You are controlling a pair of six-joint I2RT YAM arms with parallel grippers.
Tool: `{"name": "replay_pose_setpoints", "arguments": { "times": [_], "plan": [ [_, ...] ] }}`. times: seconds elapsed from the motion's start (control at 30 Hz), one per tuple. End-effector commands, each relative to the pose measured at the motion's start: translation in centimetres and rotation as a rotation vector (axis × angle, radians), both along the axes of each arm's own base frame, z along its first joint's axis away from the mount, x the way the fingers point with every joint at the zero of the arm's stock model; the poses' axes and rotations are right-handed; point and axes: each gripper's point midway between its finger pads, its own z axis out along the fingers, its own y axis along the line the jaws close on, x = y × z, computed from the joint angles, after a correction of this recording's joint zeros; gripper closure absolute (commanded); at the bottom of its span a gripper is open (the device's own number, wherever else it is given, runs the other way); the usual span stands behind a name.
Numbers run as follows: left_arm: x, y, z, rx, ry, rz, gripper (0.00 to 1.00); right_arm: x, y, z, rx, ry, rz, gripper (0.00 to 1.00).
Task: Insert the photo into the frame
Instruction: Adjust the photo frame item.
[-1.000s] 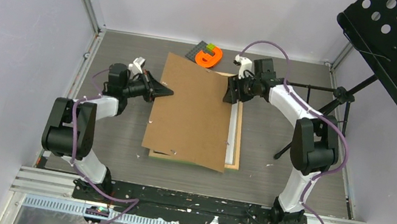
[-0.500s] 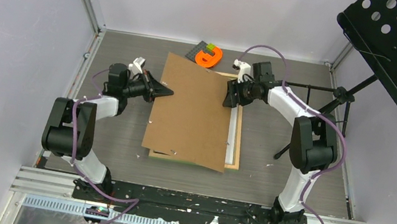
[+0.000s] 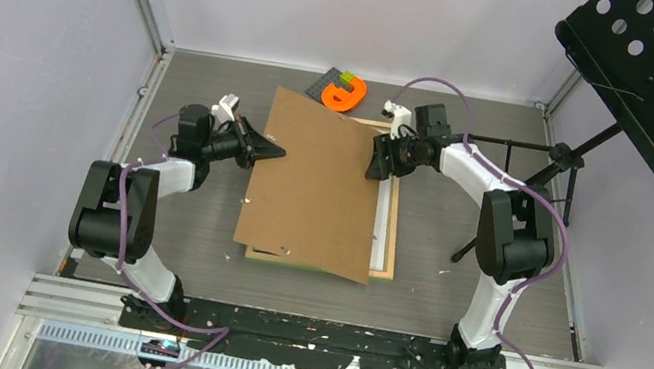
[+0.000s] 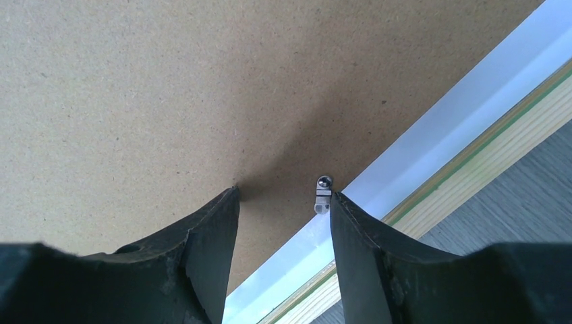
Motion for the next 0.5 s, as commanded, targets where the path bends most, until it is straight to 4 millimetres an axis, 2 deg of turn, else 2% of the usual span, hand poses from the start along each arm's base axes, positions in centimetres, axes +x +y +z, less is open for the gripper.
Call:
{"name": "replay_pose_setpoints", "arguments": {
  "times": [0.0,0.47],
  "plan": [
    [0.1,-0.4,3.1,-0.027,-0.112,-0.031,1.0,-0.3,0.5,1.1,0.037,-0.019,0.022,0.42],
    [0.1,-0.4,3.1,-0.022,-0.116,-0.033,1.0,-1.7,0.3,2.2,0.055,-0.017,0.024,0.43]
  ]
}}
